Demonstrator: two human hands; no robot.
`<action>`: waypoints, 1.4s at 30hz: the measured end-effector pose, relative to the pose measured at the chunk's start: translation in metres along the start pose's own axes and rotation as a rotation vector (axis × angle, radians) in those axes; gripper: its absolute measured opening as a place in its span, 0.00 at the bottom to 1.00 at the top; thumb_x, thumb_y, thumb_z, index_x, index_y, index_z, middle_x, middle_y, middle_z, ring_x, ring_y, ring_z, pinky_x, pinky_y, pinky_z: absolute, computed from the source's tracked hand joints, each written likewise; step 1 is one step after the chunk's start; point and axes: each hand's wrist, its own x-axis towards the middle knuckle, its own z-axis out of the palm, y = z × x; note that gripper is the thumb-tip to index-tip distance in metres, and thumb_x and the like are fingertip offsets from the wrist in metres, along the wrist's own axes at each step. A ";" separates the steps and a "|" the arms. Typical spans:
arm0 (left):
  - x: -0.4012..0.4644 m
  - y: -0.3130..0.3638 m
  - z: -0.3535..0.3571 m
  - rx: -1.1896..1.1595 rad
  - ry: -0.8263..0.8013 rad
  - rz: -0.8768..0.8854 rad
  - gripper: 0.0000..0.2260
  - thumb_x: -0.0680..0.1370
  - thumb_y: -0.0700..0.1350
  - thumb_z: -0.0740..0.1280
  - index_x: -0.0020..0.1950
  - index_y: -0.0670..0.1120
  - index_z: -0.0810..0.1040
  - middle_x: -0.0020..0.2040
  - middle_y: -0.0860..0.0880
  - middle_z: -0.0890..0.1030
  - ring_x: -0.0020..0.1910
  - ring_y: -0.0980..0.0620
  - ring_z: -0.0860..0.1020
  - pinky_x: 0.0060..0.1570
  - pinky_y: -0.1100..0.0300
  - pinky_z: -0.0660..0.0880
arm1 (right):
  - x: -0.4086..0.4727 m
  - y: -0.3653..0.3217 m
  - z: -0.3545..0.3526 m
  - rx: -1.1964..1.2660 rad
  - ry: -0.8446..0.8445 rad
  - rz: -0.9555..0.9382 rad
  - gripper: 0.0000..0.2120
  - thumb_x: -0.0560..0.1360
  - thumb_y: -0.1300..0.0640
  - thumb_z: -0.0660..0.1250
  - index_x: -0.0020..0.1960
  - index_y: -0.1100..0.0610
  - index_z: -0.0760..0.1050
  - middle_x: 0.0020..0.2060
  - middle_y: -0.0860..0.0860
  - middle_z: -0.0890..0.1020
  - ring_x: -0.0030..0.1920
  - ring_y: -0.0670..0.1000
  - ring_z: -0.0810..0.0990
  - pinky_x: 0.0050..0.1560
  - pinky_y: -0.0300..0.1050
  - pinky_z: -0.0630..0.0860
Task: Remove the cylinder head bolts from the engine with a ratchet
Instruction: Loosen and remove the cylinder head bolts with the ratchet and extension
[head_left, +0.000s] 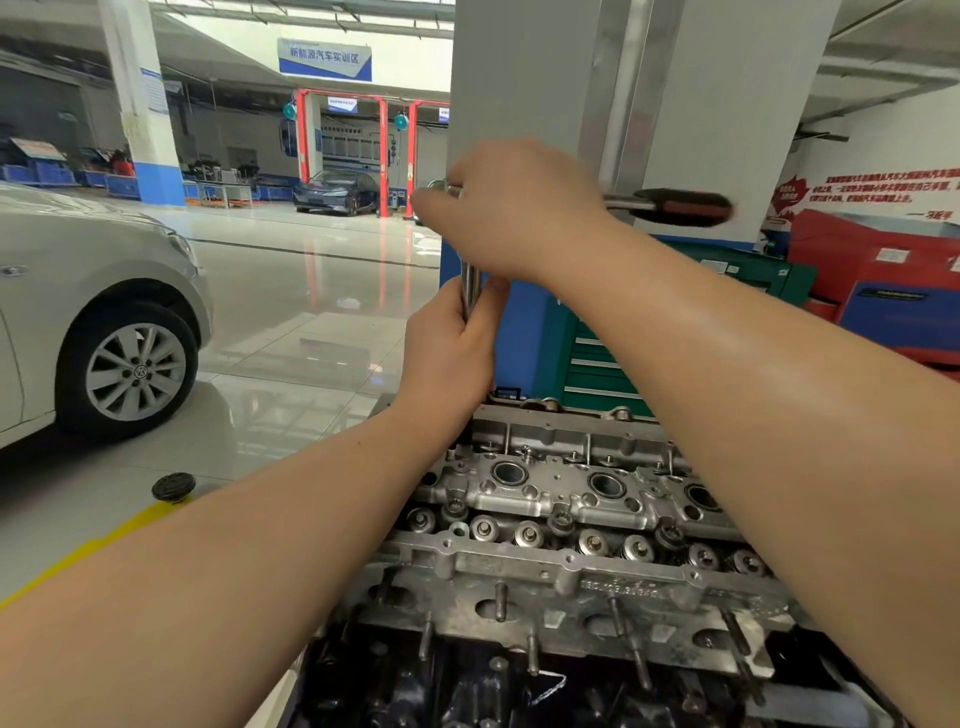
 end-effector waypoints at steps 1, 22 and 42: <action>0.000 0.000 0.000 0.012 -0.002 0.006 0.27 0.81 0.65 0.63 0.43 0.40 0.68 0.36 0.34 0.74 0.33 0.34 0.76 0.37 0.36 0.78 | 0.000 0.006 0.001 0.157 -0.051 -0.026 0.19 0.78 0.41 0.60 0.39 0.53 0.77 0.32 0.47 0.75 0.38 0.53 0.75 0.38 0.45 0.67; -0.001 -0.005 -0.001 -0.109 -0.075 0.021 0.23 0.80 0.60 0.65 0.43 0.40 0.69 0.29 0.36 0.75 0.20 0.47 0.74 0.23 0.57 0.70 | -0.005 -0.003 -0.002 -0.156 0.079 0.090 0.19 0.79 0.43 0.56 0.33 0.51 0.61 0.32 0.49 0.67 0.32 0.53 0.68 0.36 0.45 0.64; 0.001 -0.010 0.000 -0.160 -0.108 0.002 0.22 0.82 0.57 0.68 0.45 0.40 0.69 0.29 0.36 0.74 0.23 0.45 0.73 0.26 0.54 0.71 | -0.002 -0.009 -0.014 -0.230 -0.055 0.080 0.11 0.76 0.52 0.56 0.35 0.52 0.64 0.34 0.50 0.69 0.32 0.52 0.67 0.43 0.48 0.72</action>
